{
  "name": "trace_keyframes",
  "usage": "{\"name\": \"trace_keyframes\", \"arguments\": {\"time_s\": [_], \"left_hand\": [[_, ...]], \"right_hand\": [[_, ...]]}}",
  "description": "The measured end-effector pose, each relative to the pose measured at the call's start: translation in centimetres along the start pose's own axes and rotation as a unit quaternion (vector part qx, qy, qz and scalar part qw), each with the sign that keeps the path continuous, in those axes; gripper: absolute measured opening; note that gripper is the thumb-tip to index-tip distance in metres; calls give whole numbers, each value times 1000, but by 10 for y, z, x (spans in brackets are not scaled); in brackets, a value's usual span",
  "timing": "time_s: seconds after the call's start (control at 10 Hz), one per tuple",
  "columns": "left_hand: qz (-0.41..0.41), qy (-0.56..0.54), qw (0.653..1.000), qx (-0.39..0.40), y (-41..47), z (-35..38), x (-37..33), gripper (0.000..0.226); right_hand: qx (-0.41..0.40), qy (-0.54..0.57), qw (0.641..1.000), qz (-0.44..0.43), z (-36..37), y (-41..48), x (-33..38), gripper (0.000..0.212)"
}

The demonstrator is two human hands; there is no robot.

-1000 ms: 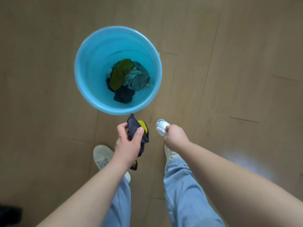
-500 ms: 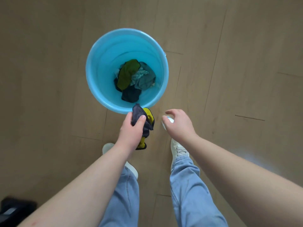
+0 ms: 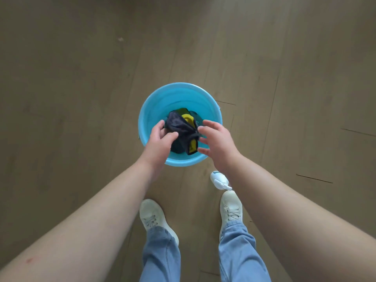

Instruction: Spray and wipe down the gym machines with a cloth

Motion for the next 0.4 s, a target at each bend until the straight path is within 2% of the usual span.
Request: {"name": "trace_keyframes", "arguments": {"time_s": [0.1,0.2,0.4], "left_hand": [[-1,29,999,-33,-3,-23,-1,52],[13,42,999,-27,-9,-35,-1,40],[55,113,991,-46,-11,-48,-3,38]], "right_hand": [[-25,-81,996,-28,1,-8,2,47],[-33,-134,989,-61,4,-13,3,47],[-40,-178,979,-95,13,-17,15,48]]}}
Point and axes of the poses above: each hand's wrist, its own y-axis towards the middle knuckle, its own z-axis out of the palm, x = y × z, the point moved 5 cm from there along y, towards the middle knuckle, and after that the axes turned 6 degrees about z, right-handed, at the moved point
